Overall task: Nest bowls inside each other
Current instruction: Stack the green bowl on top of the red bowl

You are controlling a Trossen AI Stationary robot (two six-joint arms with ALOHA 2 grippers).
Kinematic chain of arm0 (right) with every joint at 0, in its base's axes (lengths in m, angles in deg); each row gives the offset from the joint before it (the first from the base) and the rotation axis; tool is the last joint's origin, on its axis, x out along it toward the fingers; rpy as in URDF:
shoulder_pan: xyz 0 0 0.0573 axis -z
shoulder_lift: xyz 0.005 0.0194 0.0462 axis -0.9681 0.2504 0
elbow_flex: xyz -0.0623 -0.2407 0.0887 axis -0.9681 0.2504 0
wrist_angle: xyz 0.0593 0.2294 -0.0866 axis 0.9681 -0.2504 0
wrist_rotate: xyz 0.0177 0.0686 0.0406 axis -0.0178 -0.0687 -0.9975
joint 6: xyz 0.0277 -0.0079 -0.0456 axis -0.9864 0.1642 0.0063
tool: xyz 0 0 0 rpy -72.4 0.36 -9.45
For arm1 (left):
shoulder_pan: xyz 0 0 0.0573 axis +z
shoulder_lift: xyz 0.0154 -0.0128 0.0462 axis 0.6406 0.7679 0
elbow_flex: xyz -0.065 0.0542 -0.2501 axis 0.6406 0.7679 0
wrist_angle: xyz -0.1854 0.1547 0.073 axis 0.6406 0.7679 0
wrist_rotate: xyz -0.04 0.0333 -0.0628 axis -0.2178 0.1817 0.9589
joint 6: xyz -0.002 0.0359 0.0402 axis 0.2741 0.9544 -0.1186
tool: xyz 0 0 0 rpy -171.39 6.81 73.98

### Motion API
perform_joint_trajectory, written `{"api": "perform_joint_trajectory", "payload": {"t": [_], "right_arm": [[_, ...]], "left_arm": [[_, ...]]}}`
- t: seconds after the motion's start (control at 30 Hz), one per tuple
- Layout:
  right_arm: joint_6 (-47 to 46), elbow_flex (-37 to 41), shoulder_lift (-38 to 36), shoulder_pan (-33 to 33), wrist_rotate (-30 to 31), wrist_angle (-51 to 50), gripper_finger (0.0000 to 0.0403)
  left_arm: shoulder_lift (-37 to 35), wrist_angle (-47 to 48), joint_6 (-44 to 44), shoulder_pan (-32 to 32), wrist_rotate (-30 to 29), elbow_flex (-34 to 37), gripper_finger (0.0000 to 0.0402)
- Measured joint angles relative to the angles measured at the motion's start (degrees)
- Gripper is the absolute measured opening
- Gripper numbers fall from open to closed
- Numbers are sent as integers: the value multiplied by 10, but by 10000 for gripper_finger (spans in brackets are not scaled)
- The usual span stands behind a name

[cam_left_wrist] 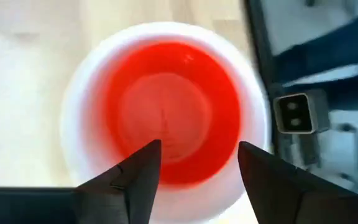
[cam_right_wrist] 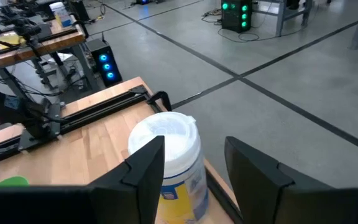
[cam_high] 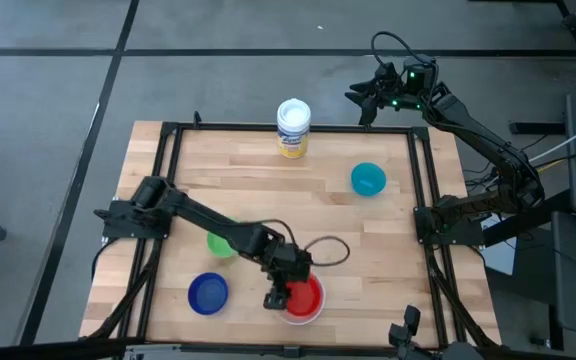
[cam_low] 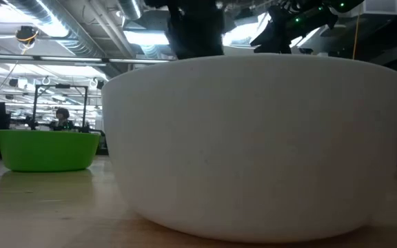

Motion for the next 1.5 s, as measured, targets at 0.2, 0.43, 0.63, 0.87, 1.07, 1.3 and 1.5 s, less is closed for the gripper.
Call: {"api": "perform_joint_trajectory", "payload": {"t": [0.2,0.43,0.63,0.87,1.07,1.3,1.5], "right_arm": [[-12,0,0,0,-25,2,167],[-12,0,0,0,-38,3,180],[-12,0,0,0,-48,4,176],[-17,0,0,0,-54,7,169],[-27,0,0,0,-55,8,176],[-43,0,0,0,-61,15,180],[-57,0,0,0,-70,15,170]], "left_arm": [[-87,219,-46,56,-122,2,193],[-152,257,-165,74,-132,15,201],[-154,269,-294,20,-117,76,203],[-159,275,-398,-36,-123,128,203],[-159,250,-448,-49,-120,169,203],[-159,211,-450,-39,-102,213,203],[-159,183,-457,-36,-100,245,203]]}}
